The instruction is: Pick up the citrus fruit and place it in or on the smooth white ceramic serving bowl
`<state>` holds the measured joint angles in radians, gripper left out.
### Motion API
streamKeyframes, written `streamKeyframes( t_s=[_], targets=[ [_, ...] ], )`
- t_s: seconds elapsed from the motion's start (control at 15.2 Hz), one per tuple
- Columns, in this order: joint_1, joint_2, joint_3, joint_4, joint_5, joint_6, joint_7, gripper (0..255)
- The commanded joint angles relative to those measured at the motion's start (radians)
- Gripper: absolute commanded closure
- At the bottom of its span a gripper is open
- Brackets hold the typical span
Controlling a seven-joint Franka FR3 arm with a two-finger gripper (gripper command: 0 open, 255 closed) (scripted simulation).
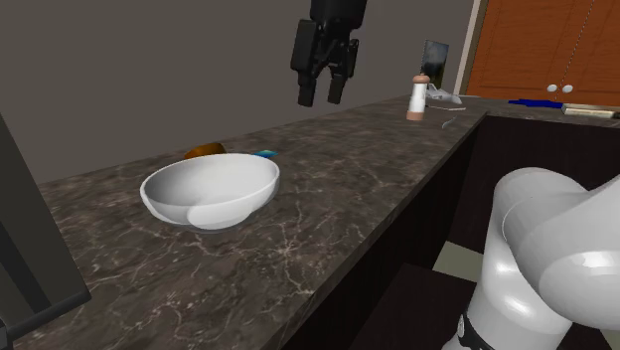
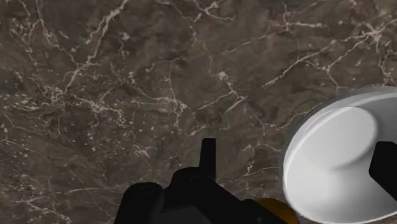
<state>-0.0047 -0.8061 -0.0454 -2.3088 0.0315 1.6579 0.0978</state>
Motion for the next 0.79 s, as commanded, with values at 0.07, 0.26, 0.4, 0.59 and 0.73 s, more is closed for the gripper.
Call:
streamKeyframes(
  t_s=[0.07,0.26,0.4,0.59,0.73],
  targets=[
    [-0.002,0.053,0.012,0.032,0.004,0.002,0.025,0],
    [-0.01,0.211,0.046,0.135,0.013,-0.001,0.098,0],
    [-0.016,0.316,0.065,0.21,0.016,-0.011,0.147,0],
    [-0.023,0.475,0.087,0.335,0.015,-0.036,0.218,0],
    [-0.026,0.581,0.098,0.425,0.012,-0.06,0.265,0]
  ],
)
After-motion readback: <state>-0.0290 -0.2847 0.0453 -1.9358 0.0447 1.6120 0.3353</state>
